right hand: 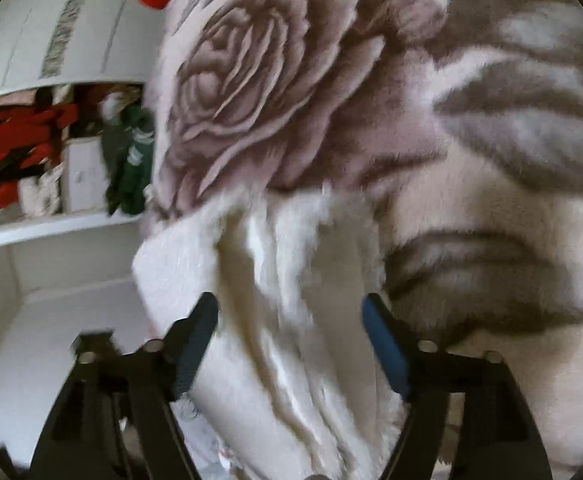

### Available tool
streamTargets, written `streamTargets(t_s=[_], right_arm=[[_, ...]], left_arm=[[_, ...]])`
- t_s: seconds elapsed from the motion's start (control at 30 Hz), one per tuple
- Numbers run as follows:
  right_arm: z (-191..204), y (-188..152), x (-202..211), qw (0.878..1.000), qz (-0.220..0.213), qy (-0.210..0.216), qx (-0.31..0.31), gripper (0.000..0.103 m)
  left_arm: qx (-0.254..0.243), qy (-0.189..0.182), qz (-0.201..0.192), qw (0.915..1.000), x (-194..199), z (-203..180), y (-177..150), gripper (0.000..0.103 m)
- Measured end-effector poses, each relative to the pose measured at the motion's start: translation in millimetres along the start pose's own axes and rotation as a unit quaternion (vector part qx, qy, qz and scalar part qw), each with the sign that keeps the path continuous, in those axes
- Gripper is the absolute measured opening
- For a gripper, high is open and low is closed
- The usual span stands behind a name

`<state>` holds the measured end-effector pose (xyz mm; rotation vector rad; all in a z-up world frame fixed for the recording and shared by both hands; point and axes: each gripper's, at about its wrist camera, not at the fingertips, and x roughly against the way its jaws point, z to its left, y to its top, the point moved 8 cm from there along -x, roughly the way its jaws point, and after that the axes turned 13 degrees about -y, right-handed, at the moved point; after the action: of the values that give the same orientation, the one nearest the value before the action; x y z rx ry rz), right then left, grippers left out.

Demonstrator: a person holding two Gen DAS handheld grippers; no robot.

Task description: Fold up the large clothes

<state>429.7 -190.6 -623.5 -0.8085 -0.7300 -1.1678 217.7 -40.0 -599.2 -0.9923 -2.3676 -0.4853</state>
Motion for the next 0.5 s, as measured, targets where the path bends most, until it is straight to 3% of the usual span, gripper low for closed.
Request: streamTargets(t_s=[0.1,0.2,0.33,0.4,0.47,0.5], right_arm=[[-3,-23,-24,0.999,0.043,0.029,0.013,0.088],[-10,-42,-60,0.995,0.086,0.033,0.039,0.100],[-12,-43,-93,0.987,0.121,0.099,0.024,0.103],[-4,-39,-96,0.986,0.120,0.118,0.020,0.103],[9,-38,-96,0.985,0.108,0.132,0.032,0.092],[14,-38,-95,0.985,0.101,0.136,0.031,0.081]], left_arm=[[0.011,-0.063,0.029,0.9976,-23,-7,-11,0.086],[-0.011,-0.064,0.038,0.9971,-41,-7,-11,0.086],[-0.026,-0.091,0.028,0.9952,-43,-6,0,0.086],[-0.039,-0.097,0.023,0.9942,-41,-11,4,0.079],[-0.046,-0.104,0.022,0.9932,-38,-17,9,0.075],[-0.047,-0.105,0.022,0.9932,-37,-17,11,0.075]])
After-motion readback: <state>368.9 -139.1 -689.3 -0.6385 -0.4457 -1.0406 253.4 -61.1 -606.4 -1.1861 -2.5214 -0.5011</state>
